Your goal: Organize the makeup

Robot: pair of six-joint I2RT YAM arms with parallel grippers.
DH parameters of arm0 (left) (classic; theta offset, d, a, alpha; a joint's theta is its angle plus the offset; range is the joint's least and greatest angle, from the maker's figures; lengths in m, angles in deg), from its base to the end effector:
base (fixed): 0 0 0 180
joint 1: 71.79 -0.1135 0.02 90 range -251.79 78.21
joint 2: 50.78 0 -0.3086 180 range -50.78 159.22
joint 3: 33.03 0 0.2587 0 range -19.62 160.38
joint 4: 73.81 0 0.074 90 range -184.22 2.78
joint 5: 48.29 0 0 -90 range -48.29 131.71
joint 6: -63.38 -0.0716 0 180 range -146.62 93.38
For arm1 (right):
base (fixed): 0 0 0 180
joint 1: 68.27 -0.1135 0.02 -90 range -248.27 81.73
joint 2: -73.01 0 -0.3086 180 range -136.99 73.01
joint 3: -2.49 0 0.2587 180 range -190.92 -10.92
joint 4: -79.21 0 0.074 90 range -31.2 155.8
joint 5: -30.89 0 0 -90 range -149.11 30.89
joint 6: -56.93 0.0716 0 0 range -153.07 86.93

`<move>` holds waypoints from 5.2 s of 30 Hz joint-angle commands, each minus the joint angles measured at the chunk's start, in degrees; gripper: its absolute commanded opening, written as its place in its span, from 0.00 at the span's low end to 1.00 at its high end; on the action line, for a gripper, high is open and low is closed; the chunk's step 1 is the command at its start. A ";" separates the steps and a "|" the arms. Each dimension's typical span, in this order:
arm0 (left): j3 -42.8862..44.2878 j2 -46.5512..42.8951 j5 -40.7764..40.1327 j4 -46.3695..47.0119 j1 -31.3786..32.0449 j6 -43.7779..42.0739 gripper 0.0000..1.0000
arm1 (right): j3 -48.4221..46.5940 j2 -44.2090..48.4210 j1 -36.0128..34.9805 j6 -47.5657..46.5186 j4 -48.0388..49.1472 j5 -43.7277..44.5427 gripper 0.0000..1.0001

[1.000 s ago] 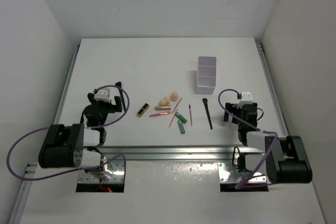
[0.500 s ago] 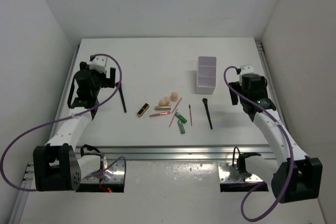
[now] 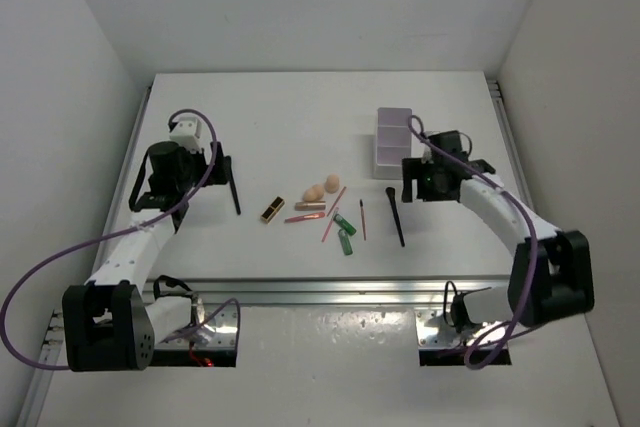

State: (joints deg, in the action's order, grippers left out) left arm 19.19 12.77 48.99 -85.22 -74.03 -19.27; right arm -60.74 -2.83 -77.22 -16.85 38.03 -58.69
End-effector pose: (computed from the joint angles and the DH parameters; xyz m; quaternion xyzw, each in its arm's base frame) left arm 0.2701 0.0015 0.2829 -0.0344 0.8310 -0.0774 0.5498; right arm 0.2796 0.0435 0.2388 0.0614 0.9485 0.0643 0.3041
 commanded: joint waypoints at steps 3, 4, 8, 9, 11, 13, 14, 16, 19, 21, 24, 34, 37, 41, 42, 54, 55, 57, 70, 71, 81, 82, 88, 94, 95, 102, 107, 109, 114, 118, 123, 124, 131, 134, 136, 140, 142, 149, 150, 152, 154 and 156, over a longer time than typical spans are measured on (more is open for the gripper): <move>-1.72 -2.29 -0.35 -3.41 -0.13 1.52 0.99 | 0.25 -8.34 -6.68 3.98 0.60 2.91 0.88; -1.72 -2.81 -0.96 -3.41 -0.13 1.52 0.99 | -0.53 -9.41 -6.78 3.90 2.18 3.35 0.88; -2.85 -3.34 -1.57 -3.41 -0.13 -0.23 0.99 | -5.17 -15.83 -8.01 2.23 3.07 3.00 0.67; -2.86 -3.34 -1.58 -3.41 -0.65 -0.24 0.99 | -5.98 -18.80 -8.10 1.97 2.90 2.91 0.56; -3.56 -3.34 -2.10 -3.41 -0.66 -0.24 0.99 | -8.26 -21.71 -8.63 1.18 1.93 4.05 0.54; -4.08 -3.34 -2.10 -3.41 -0.66 -0.24 0.99 | -8.97 -24.17 -8.72 0.30 1.23 4.50 0.53; -4.09 -3.34 -2.10 -3.41 -0.66 -0.24 0.99 | -9.41 -25.14 -8.98 -0.14 1.14 4.06 0.53; -4.62 -3.87 -2.10 -3.41 -1.28 -0.24 0.99 | -9.24 -26.64 -9.50 -0.94 2.18 3.27 0.49; -5.14 -3.87 -2.10 -3.41 -1.80 -0.24 0.99 | -9.33 -27.61 -9.59 -0.85 3.42 3.00 0.42; -5.14 -3.87 -1.58 -2.88 -1.80 -0.24 0.99 | -9.85 -28.84 -9.77 -0.85 3.43 3.18 0.37; -5.14 -3.87 -1.58 -2.36 -1.80 -0.24 0.99 | -11.43 -31.47 -9.60 -1.11 1.32 4.41 0.27; -5.67 -2.82 -1.05 -1.82 -2.33 -0.24 0.99 | -9.85 -24.21 -11.26 -7.51 1.31 -2.62 0.00; -5.67 -2.20 -0.52 -1.82 -2.33 -0.24 0.99 | -11.52 -17.89 -12.75 -10.59 2.62 -7.61 0.00; -5.67 -1.06 0.01 -1.30 -2.33 -0.24 0.99 | -12.23 -9.88 -12.58 -9.73 12.10 -12.20 0.00; -5.67 -1.06 0.01 -1.30 -2.33 -0.24 0.99 | -10.92 -8.90 -12.58 -9.64 18.48 -12.12 0.00; -3.39 1.14 0.53 -1.30 -2.33 -0.76 0.99 | -11.96 -20.40 -6.96 -11.20 76.98 10.38 0.00; -3.39 1.75 0.53 -1.30 -2.33 -0.76 0.99 | -12.83 -22.41 -6.96 -11.57 78.73 10.82 0.00; -2.78 1.75 0.53 -1.30 -2.33 -0.76 0.99 | -14.16 -24.01 -6.52 -11.92 78.40 12.23 0.00; -1.10 5.97 0.53 -2.35 -2.33 -1.29 0.99 | -13.82 -31.05 -4.50 -8.49 83.66 12.93 0.00; -1.10 5.97 -0.08 -2.35 -2.33 -1.29 0.99 | -12.94 -30.96 -4.58 -8.15 83.67 12.67 0.00; 2.66 11.50 -0.95 -4.81 -1.02 -0.15 0.93 | -1.34 -27.97 -6.08 -5.24 88.15 13.81 0.00; 3.37 12.29 -1.57 -5.60 -1.01 0.37 0.93 | -0.89 -27.97 -6.08 -4.81 88.24 14.60 0.02; 13.47 21.86 -5.88 -16.66 1.36 3.10 0.84 | -0.36 -27.62 -6.17 -4.89 86.92 13.99 0.50; 22.88 33.12 -9.92 -22.47 3.55 4.69 0.81 | -1.24 -23.49 -6.69 -7.70 80.17 19.43 0.67; 24.37 33.83 -10.71 -22.48 4.69 4.69 0.81 | -1.59 -22.09 -6.69 -8.05 78.76 20.57 0.67; 27.02 40.33 -16.25 -22.48 8.12 4.69 0.77 | 1.57 -15.77 -6.87 -11.22 71.54 20.23 0.70; 28.25 43.24 -16.25 -23.01 8.66 5.39 0.55 | 4.12 -11.89 -7.13 -12.18 70.58 20.32 0.70; 28.25 44.72 -16.25 -23.01 8.66 6.00 0.41 | 4.47 -10.40 -7.13 -12.45 69.35 20.40 0.70; 28.25 45.96 -13.36 -23.62 7.52 6.53 0.00 | 4.56 -8.46 -7.40 -12.98 66.63 19.35 0.70; 28.25 44.91 -9.23 -23.62 6.99 6.54 0.00 | 4.21 -6.53 -7.31 -13.59 63.37 14.89 0.71; 31.32 36.50 -2.03 -23.10 6.46 -6.51 0.00 | -5.34 -4.50 -6.78 -15.79 46.08 -7.52 0.81; 32.90 34.99 2.94 -22.31 6.46 -9.43 0.00 | -6.76 -4.59 -6.87 -15.53 41.53 -10.16 0.85; 38.27 25.57 39.71 -16.25 6.54 -23.61 0.00 | -9.77 -9.15 -6.78 2.20 51.59 -34.09 0.80; 39.06 24.96 42.10 -12.39 9.62 -19.50 0.00 | -12.30 -14.75 -7.83 15.65 64.40 -35.41 0.69; 39.06 24.96 41.32 -6.96 11.02 -12.76 0.00 | -14.33 -16.88 -9.32 23.02 67.93 -35.06 0.65; 38.45 24.96 39.12 -1.65 12.61 -7.97 0.00 | -16.19 -20.84 -13.80 27.89 74.60 -30.41 0.64; 38.45 24.43 38.33 -1.04 13.40 -7.44 0.00 | -16.09 -21.64 -14.69 28.42 76.80 -25.85 0.64; 37.39 24.43 36.57 -0.51 14.98 -7.44 0.00 | -19.70 -25.06 -17.68 29.47 75.23 -24.42 0.65; 37.39 24.43 36.57 -0.51 14.98 -7.44 0.00 | -19.70 -25.76 -17.85 29.65 74.97 -24.07 0.66; 37.39 24.43 36.57 -0.51 15.51 -7.44 0.00 | -19.87 -26.29 -18.38 29.30 74.79 -22.58 0.66; 36.78 23.91 36.57 -0.51 15.51 -7.44 0.00 | -20.31 -27.00 -18.64 29.04 74.27 -21.35 0.66; 36.16 23.90 36.57 -0.51 16.04 -7.44 0.00 | -21.10 -27.88 -18.91 29.65 74.00 -21.26 0.65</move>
State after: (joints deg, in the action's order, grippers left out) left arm 56.06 37.62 84.88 -87.97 -59.06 -27.36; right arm -78.99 -29.69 -95.34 11.48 109.78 -81.75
